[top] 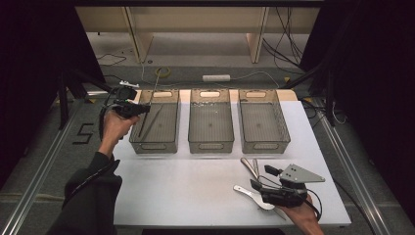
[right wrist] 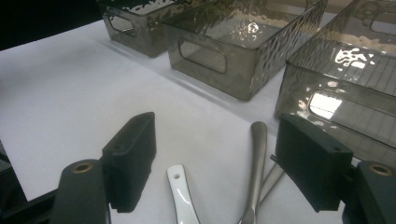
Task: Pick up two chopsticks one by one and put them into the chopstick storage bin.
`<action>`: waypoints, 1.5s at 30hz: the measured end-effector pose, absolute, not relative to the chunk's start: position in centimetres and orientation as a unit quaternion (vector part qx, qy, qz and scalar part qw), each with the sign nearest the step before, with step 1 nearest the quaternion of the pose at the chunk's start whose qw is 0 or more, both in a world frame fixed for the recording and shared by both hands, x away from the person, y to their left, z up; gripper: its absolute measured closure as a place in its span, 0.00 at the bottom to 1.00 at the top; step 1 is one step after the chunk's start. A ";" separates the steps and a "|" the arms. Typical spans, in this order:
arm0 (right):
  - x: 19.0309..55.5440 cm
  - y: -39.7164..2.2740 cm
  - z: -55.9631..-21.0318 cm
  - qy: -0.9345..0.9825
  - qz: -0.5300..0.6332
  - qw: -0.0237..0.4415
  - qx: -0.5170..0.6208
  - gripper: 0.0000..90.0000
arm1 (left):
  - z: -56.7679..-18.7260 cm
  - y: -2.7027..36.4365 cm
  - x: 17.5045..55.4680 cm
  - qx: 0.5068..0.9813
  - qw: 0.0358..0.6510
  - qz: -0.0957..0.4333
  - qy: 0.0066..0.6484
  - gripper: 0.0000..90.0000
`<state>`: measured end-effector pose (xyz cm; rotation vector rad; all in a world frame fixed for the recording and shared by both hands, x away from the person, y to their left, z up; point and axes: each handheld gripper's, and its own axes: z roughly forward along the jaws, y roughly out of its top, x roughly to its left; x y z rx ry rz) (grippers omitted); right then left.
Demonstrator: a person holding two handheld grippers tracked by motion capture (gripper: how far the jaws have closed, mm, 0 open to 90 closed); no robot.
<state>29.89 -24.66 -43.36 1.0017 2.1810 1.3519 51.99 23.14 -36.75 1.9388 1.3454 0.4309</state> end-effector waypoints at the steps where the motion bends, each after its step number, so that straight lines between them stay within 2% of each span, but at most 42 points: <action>1: 29.9 -24.7 -43.4 0.777 0.482 0.192 0.357 0.33 | -37.0 23.3 52.0 0.751 0.366 0.163 0.526 0.95; 11: 29.9 -24.6 -43.4 0.779 0.480 0.191 0.357 0.33 | -38.8 24.2 51.7 0.741 0.369 0.167 0.536 0.95; 22: 29.8 -24.5 -43.4 0.781 0.478 0.192 0.353 0.33 | -38.6 24.3 51.0 0.746 0.366 0.177 0.528 0.95; 45: 29.8 -24.6 -43.3 0.780 0.479 0.194 0.352 0.33 | -41.8 23.4 51.8 0.773 0.311 0.185 0.521 0.94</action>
